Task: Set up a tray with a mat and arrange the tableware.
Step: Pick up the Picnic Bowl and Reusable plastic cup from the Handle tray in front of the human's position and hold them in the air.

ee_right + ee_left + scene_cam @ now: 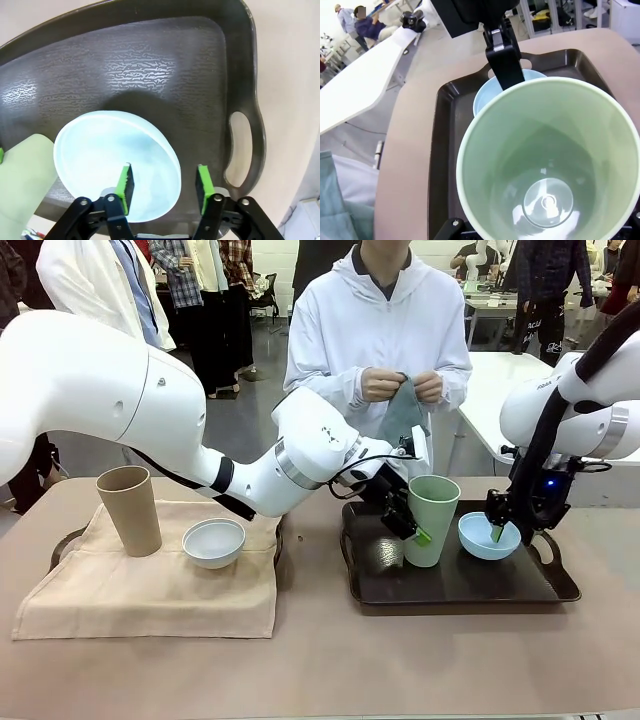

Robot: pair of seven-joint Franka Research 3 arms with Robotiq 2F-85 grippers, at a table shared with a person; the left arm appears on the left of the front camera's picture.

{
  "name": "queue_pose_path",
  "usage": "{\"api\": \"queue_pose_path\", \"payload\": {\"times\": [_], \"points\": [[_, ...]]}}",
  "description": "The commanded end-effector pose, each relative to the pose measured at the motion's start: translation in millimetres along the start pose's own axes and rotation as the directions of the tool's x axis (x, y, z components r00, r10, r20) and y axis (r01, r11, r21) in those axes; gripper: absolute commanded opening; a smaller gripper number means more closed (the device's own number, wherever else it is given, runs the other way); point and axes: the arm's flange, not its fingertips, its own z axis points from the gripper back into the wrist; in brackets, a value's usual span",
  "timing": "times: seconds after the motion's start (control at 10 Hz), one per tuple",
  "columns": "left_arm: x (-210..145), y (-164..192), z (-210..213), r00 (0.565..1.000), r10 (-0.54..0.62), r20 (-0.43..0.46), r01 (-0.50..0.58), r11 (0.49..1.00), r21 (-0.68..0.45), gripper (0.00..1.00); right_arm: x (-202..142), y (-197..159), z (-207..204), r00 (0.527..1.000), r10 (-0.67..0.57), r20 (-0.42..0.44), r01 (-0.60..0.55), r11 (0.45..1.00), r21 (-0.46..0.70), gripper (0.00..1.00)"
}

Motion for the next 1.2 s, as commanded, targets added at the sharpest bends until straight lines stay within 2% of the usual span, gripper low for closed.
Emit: {"api": "queue_pose_path", "payload": {"times": [0.0,0.2,0.3,0.4,0.5,0.6,0.7,0.9,1.0,1.1], "points": [[4.9,2.6,0.1,1.000,0.016,-0.005,-0.016,1.000,0.010,0.00,-7.6,-2.4,0.2,1.000,0.010,0.018,-0.010,1.000,0.014,0.00],[4.8,1.9,1.1,1.000,0.015,-0.008,-0.015,1.000,0.009,0.00,-7.7,-0.4,1.2,1.000,0.006,0.014,-0.006,1.000,0.002,0.03],[4.7,2.3,1.9,1.000,0.017,-0.008,-0.017,1.000,0.008,0.27,-7.0,0.5,1.1,1.000,0.008,0.013,-0.009,1.000,0.002,0.00],[4.0,1.8,1.7,1.000,0.018,-0.010,-0.017,1.000,0.008,0.27,-6.1,0.2,-0.1,1.000,0.007,0.005,-0.007,1.000,0.001,0.00],[4.0,0.2,1.7,1.000,0.018,-0.010,-0.018,1.000,0.006,0.00,-6.9,0.7,-0.9,1.000,0.007,0.001,-0.007,1.000,0.003,0.00],[4.0,0.5,1.5,1.000,0.019,-0.009,-0.019,1.000,0.006,0.27,-7.0,0.4,-0.8,1.000,0.006,-0.001,-0.006,1.000,0.003,0.00],[4.0,0.4,1.7,1.000,0.019,-0.009,-0.019,1.000,0.005,0.00,-7.2,0.4,-0.7,1.000,0.006,0.000,-0.006,1.000,0.006,0.00],[3.5,0.3,2.6,1.000,0.026,-0.009,-0.026,1.000,0.008,0.00,-5.7,1.9,-1.9,1.000,0.007,-0.008,-0.007,1.000,0.007,0.00],[2.8,-0.5,6.2,0.999,0.033,-0.010,-0.033,0.999,0.023,0.27,-4.4,3.9,-1.8,1.000,0.000,-0.007,0.000,1.000,0.002,0.00],[8.1,-6.3,22.6,0.998,0.062,0.021,-0.062,0.998,0.012,0.27,-7.6,11.2,7.9,0.999,0.033,-0.037,-0.031,0.998,0.063,0.00]]}}
